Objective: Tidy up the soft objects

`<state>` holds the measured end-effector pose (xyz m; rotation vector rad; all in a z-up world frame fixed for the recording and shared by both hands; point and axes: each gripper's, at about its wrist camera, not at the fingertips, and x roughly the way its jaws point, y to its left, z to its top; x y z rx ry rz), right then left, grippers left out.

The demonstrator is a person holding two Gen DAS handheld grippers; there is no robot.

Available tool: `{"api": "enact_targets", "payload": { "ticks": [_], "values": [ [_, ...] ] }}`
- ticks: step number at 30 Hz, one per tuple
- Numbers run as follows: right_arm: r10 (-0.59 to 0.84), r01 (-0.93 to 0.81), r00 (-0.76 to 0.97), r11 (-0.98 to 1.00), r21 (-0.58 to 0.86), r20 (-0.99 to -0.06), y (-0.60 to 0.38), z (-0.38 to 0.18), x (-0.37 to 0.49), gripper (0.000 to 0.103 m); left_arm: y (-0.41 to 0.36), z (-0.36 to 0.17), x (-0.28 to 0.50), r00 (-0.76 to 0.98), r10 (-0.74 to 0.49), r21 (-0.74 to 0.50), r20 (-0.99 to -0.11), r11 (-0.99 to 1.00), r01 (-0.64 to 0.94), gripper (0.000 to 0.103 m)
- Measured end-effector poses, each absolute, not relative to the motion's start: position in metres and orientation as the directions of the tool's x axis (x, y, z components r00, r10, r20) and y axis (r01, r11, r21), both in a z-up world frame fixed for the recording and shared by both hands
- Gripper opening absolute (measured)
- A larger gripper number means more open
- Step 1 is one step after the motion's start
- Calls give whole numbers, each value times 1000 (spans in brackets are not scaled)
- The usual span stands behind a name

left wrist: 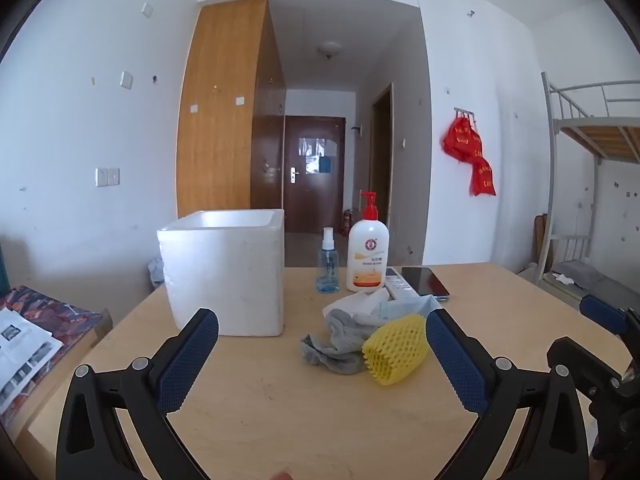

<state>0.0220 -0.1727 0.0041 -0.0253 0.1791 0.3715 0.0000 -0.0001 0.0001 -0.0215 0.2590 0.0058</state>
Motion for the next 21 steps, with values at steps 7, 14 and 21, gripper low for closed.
{"api": "enact_targets", "payload": {
  "ticks": [7,14,21],
  "values": [
    [354,-360,918,933,0,-176,-172,4,22,103,2,-3,4,968,-14,-61,-250,998,-2,103],
    [359,-363,915,932,12,-182,-176,7,25,103,9,-4,3,965,-32,-94,-260,996,8,103],
    [356,-360,918,933,8,-176,-175,5,21,103,10,-7,6,958,-45,-113,-282,994,13,103]
  ]
}}
